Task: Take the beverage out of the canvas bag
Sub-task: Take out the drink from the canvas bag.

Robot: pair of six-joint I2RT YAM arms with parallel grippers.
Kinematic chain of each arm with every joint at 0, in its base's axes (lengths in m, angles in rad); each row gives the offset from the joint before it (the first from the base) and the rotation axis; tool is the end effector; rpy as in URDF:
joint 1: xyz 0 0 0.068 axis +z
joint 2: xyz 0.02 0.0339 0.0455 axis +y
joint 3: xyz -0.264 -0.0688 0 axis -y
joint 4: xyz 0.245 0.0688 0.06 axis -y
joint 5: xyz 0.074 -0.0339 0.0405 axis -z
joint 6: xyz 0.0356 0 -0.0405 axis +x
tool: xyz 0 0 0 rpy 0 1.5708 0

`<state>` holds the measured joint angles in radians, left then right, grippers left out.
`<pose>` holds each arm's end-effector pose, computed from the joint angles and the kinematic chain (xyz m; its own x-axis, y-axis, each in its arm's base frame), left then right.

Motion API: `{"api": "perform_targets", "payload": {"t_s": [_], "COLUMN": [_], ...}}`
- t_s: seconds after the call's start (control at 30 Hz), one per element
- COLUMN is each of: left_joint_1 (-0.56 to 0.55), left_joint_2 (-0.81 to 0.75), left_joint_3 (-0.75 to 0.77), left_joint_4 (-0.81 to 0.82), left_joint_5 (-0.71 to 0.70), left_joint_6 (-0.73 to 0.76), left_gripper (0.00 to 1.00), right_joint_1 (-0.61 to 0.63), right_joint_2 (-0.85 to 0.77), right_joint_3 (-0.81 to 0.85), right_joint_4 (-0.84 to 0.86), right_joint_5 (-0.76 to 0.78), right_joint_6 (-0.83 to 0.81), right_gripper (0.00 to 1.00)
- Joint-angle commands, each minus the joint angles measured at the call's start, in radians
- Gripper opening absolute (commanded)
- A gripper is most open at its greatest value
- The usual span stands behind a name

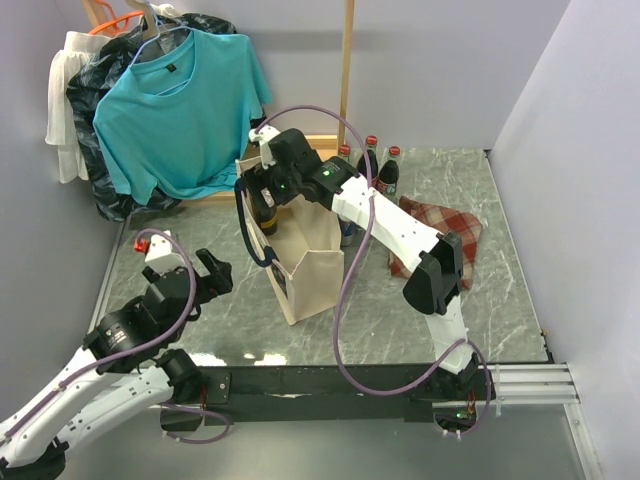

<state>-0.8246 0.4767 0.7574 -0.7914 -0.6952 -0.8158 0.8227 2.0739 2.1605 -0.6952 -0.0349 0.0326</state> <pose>0.0796 -0.0525 0.3106 -0.3618 -0.4325 -0.8259 -0.1152 0.8998 -0.4208 0.3229 0.3498 0.3631 -0.4132 -0.3974 -0.8194 -0.7389 0.6722 0.0467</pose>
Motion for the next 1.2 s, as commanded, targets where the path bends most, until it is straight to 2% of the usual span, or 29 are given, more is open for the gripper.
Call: {"api": "perform_targets", "payload": {"t_s": [0.0, 0.4, 0.53, 0.83, 1.17], "left_joint_1": [-0.004, -0.004, -0.004, -0.004, -0.004], "left_joint_2": [0.002, -0.043, -0.035, 0.045, 0.163], "left_joint_3": [0.028, 0.020, 0.022, 0.022, 0.026], "left_joint_4": [-0.002, 0.015, 0.004, 0.009, 0.008], "left_joint_5": [-0.024, -0.016, -0.027, -0.032, -0.032], "left_joint_6": [-0.009, 0.004, -0.005, 0.001, 0.000], "left_gripper": [0.96, 0.96, 0.96, 0.96, 0.96], "right_joint_1": [0.004, 0.004, 0.004, 0.001, -0.031], "right_joint_2": [0.012, 0.023, 0.064, 0.114, 0.175], "right_joint_3": [0.050, 0.009, 0.054, 0.041, 0.105], "right_joint_4": [0.003, 0.042, 0.019, 0.020, 0.028], "right_joint_5": [-0.005, -0.003, -0.019, -0.022, -0.088], "right_joint_6": [-0.008, -0.023, -0.023, -0.076, -0.069], "right_gripper": [0.93, 0.93, 0.93, 0.93, 0.96]}}
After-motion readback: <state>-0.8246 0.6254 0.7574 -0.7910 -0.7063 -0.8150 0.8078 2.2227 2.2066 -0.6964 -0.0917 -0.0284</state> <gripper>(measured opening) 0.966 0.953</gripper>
